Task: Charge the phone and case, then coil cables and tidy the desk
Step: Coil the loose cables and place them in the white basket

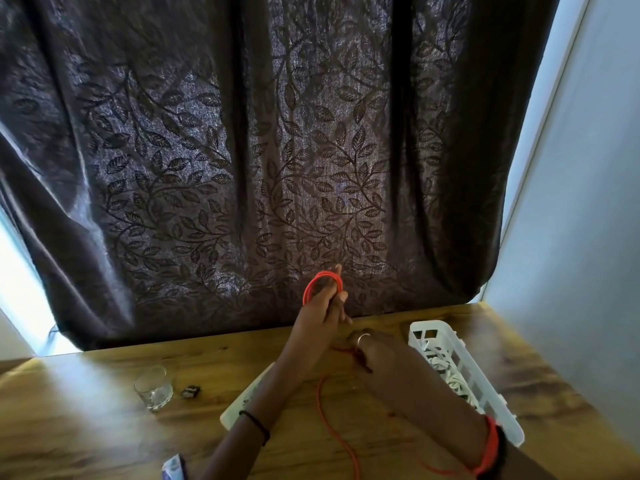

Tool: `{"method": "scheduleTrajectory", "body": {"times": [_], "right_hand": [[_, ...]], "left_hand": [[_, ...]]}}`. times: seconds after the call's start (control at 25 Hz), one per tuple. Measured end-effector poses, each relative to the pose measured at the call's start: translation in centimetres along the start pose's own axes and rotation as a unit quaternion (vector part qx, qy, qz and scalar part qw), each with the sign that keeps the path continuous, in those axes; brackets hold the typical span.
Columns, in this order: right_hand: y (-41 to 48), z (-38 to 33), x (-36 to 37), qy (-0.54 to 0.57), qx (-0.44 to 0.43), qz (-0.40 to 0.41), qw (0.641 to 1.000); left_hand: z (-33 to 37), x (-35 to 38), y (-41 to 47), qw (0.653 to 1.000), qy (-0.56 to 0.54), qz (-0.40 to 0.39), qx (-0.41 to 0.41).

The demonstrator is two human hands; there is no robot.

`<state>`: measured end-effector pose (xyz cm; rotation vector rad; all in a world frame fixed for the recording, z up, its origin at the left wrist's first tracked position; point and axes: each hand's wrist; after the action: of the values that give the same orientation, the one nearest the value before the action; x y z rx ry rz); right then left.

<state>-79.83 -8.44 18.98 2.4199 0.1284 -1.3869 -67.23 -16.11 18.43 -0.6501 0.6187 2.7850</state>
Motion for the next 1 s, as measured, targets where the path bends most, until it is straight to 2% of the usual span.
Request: {"method": "scheduleTrajectory", "body": {"times": [0.08,0.16,0.32,0.52,0.72,1.0], "right_hand": [[0.3,0.5,-1.1,0.016,-0.012,0.007,1.0],[0.8,0.9,-1.9,0.039,-0.019,0.015,0.999],[2.1,1.9,-2.7,0.086,-0.075,0.061,0.992],[2.1,2.4,-3.4,0.116,-0.131,0.085,0.981],[1.8,2.1,-4.5,0.149,-0.161,0.126,0.967],[2.4,2.7,-6.0,0.2,-0.097,0.164,0.961]], "left_hand": [[-0.7,0.0,-0.3,0.996,0.092,-0.021,-0.002],[-1.0,0.0,-0.8,0.993,0.113,-0.044,-0.007],[-0.8,0.2,-1.7,0.991,0.069,-0.104,0.045],[0.7,-0.1,-1.7,0.989,-0.049,-0.139,-0.026],[1.0,-0.8,-2.0,0.968,-0.135,-0.206,-0.045],[-0.1,-1.3,-2.3,0.95,-0.204,-0.236,-0.022]]}}
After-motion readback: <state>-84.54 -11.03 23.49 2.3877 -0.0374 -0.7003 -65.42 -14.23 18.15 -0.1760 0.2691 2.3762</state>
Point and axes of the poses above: each hand's wrist, its own y-axis towards the middle knuckle, its own x-axis out of the palm, z = x × y, and after that the axes turned 9 degrees about y, right-handed
